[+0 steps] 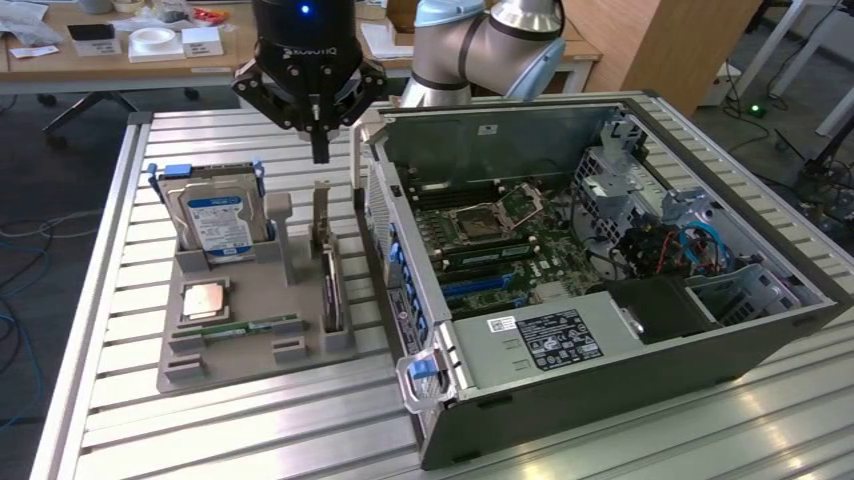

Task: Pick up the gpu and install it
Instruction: 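Reach for the gpu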

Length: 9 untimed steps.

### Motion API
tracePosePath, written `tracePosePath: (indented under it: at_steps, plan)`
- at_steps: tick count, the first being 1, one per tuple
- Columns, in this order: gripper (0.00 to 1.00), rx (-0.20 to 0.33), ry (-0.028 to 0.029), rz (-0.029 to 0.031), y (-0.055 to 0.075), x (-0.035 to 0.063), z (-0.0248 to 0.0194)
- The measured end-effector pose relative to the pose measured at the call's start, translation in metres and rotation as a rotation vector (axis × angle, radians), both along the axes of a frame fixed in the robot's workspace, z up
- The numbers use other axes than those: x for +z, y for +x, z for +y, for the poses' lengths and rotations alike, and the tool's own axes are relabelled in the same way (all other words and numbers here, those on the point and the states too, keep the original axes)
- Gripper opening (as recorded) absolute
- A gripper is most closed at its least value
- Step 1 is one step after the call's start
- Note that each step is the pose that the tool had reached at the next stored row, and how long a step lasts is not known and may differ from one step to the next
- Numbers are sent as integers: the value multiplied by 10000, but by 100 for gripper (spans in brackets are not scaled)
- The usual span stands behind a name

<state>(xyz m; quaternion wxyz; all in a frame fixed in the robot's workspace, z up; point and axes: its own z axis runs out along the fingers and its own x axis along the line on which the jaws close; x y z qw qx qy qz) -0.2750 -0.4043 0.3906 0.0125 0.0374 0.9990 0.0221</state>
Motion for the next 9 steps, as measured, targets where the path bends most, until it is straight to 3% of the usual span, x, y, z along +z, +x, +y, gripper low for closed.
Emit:
tracePosePath:
  at_steps: [9]
  plan:
    - [11, -1, 0, 0, -45, 0, -179]
